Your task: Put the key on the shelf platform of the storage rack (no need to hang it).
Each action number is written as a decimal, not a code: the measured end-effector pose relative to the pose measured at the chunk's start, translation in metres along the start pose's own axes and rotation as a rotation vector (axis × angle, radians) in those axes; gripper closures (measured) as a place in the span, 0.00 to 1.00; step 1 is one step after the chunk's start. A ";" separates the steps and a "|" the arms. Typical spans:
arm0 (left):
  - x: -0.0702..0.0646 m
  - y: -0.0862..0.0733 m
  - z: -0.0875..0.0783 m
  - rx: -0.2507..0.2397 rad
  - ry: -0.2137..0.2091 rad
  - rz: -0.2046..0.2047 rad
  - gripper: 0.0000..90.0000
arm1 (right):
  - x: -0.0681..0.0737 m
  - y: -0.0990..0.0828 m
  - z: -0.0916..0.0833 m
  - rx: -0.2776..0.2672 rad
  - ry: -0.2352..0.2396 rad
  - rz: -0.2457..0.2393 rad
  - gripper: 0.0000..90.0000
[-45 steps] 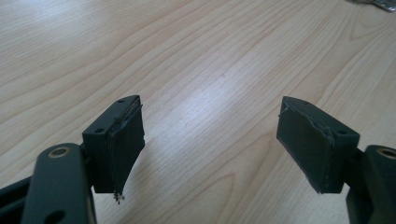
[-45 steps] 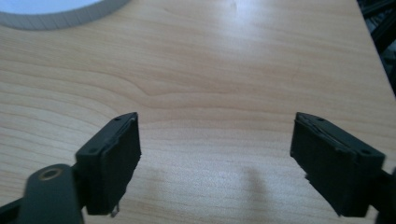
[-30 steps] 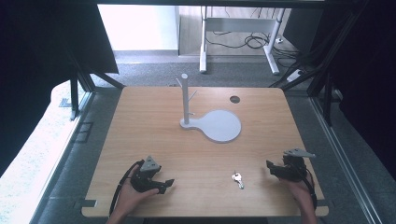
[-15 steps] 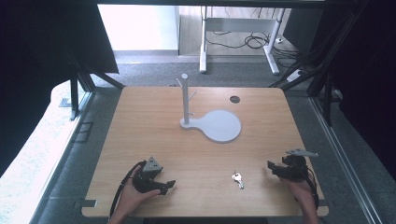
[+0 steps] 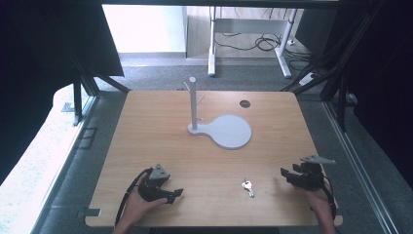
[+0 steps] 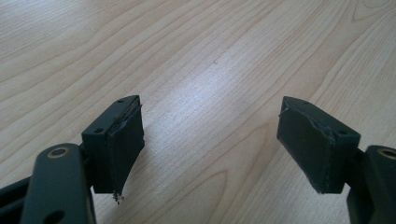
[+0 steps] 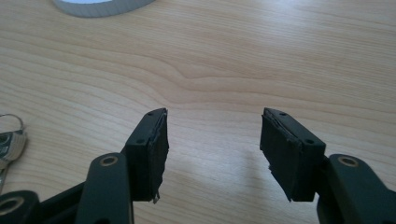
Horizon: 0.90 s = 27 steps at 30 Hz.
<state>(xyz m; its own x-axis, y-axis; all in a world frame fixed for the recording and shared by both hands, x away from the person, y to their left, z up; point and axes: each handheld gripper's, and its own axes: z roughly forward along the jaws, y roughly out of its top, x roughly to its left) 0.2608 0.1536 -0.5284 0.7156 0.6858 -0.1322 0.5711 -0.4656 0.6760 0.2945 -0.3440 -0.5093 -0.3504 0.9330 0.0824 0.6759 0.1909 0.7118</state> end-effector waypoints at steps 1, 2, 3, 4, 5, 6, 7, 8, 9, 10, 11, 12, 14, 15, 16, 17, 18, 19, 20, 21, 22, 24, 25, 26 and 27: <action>0.000 0.000 0.000 0.000 0.000 0.001 0.26 | 0.003 0.000 0.000 0.007 0.005 -0.016 0.50; 0.000 0.000 0.000 -0.001 0.000 0.005 0.26 | 0.003 0.000 0.000 0.007 0.005 -0.016 0.50; 0.000 0.000 0.000 -0.001 -0.001 0.005 0.26 | 0.006 0.001 0.000 0.009 0.012 -0.029 0.51; -0.001 0.000 0.000 -0.002 0.000 0.002 0.26 | 0.007 0.001 0.000 0.012 0.017 -0.031 0.53; -0.001 0.000 0.000 -0.001 -0.002 0.000 0.26 | 0.008 0.001 0.000 0.020 0.028 -0.034 0.54; -0.001 0.000 0.000 -0.001 -0.002 0.000 0.26 | 0.008 0.001 0.000 0.020 0.028 -0.034 0.54; -0.002 0.001 0.001 0.002 -0.010 0.001 0.26 | 0.011 0.000 0.001 0.038 0.040 -0.041 0.54; -0.002 0.001 0.001 0.002 -0.010 0.001 0.26 | 0.011 0.000 0.001 0.038 0.040 -0.041 0.54; -0.003 0.001 0.001 0.005 -0.011 0.003 0.26 | 0.013 0.000 0.003 0.050 0.045 -0.047 0.54; -0.003 0.001 0.001 0.005 -0.012 0.005 0.26 | 0.014 0.000 0.004 0.055 0.046 -0.047 0.54; -0.003 0.001 0.001 0.005 -0.012 0.005 0.26 | 0.014 0.000 0.004 0.055 0.046 -0.047 0.54; -0.003 0.001 0.001 0.005 -0.012 0.005 0.26 | 0.015 0.000 0.005 0.060 0.046 -0.052 0.54; -0.003 0.001 0.001 0.005 -0.009 0.004 0.26 | 0.018 0.001 0.006 0.068 0.049 -0.058 0.54; -0.002 0.001 0.001 0.005 -0.011 0.005 0.26 | 0.020 0.002 0.006 0.073 0.048 -0.064 0.55; -0.002 0.001 0.000 0.004 -0.011 0.004 0.26 | 0.020 0.002 0.006 0.073 0.048 -0.064 0.55; -0.002 0.001 0.000 0.002 -0.012 0.002 0.26 | 0.022 0.003 0.005 0.089 0.041 -0.061 0.57; -0.002 0.001 0.000 0.002 -0.012 0.002 0.26 | 0.023 0.004 0.004 0.093 0.037 -0.062 0.58; -0.003 0.001 0.000 0.003 -0.015 0.000 0.26 | 0.024 0.005 0.003 0.096 0.036 -0.062 0.58; -0.003 0.001 0.001 0.005 -0.017 -0.001 0.26 | 0.025 0.006 0.002 0.096 0.035 -0.064 0.58; -0.003 0.001 0.001 0.005 -0.017 -0.001 0.26 | 0.025 0.006 0.002 0.096 0.035 -0.064 0.58; -0.003 0.001 0.001 0.006 -0.018 -0.002 0.26 | 0.027 0.008 -0.001 0.100 0.036 -0.070 0.58; -0.002 0.001 0.000 0.002 -0.019 -0.001 0.26 | 0.029 0.011 -0.002 0.099 0.046 -0.079 0.59; -0.002 0.001 0.000 0.002 -0.019 -0.001 0.26 | 0.030 0.013 -0.003 0.099 0.061 -0.086 0.59; -0.002 0.001 -0.002 -0.003 -0.017 -0.007 0.26 | 0.030 0.015 -0.003 0.093 0.082 -0.088 0.59; -0.002 0.002 -0.003 -0.004 -0.012 -0.007 0.26 | 0.031 0.016 -0.003 0.090 0.098 -0.086 0.59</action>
<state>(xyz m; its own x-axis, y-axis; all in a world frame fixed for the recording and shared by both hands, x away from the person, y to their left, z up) 0.2593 0.1531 -0.5250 0.7167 0.6821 -0.1453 0.5743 -0.4591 0.6778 0.2924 -0.3127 -0.4928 -0.4679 0.8787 0.0945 0.6945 0.2994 0.6542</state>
